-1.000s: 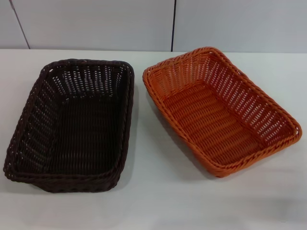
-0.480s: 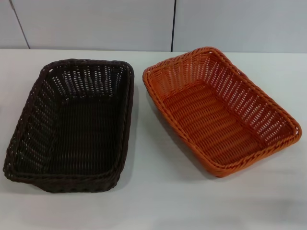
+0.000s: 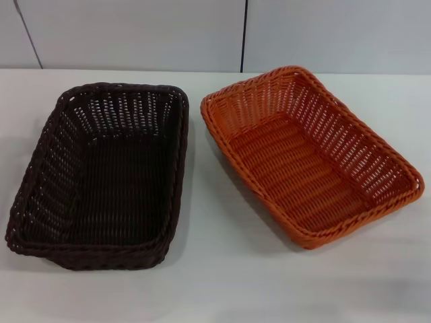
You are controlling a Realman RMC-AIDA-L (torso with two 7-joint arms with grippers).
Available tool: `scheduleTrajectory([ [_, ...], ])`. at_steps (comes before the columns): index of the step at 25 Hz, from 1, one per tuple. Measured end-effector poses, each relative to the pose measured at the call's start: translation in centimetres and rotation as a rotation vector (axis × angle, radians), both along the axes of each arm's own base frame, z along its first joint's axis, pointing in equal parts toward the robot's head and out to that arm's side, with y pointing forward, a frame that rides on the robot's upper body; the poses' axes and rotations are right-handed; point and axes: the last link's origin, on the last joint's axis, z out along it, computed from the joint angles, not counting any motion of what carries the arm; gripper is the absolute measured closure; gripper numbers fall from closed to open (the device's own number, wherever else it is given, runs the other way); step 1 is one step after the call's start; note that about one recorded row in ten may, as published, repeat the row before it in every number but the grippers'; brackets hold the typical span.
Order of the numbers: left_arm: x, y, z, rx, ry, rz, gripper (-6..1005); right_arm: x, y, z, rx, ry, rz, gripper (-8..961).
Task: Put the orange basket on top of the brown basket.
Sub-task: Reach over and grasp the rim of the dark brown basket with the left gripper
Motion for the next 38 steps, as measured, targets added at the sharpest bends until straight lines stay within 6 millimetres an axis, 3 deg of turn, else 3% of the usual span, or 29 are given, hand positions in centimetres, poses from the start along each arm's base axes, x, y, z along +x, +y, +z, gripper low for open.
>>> scheduleTrajectory([
  [5,0.7,0.0,0.1,-0.037,0.010,0.028,205,0.0,0.2,0.1,-0.003,-0.007,0.001,120],
  [6,2.8,0.1,0.3,-0.108,0.032,0.059,205,0.0,0.2,0.1,-0.003,-0.007,0.001,120],
  [7,2.8,0.1,0.3,-0.108,0.032,0.059,243,0.0,0.2,0.1,-0.003,-0.009,0.001,120],
  [8,6.4,-0.3,0.2,-0.251,0.052,0.082,281,0.0,0.3,0.1,-0.003,-0.009,0.001,120],
  [13,8.7,-0.8,-0.8,-0.406,0.046,0.123,273,0.3,0.1,0.2,-0.009,-0.025,-0.007,119],
  [17,8.7,-0.7,-1.4,-0.440,0.059,0.166,267,0.3,0.1,0.1,-0.015,-0.026,-0.008,119],
  [26,6.7,0.3,-4.2,-0.509,0.085,0.277,184,0.6,-0.1,0.1,-0.019,-0.033,-0.015,119],
  [38,4.9,0.9,-5.9,-0.543,0.081,0.329,190,0.6,0.1,0.3,-0.018,-0.041,-0.015,119],
])
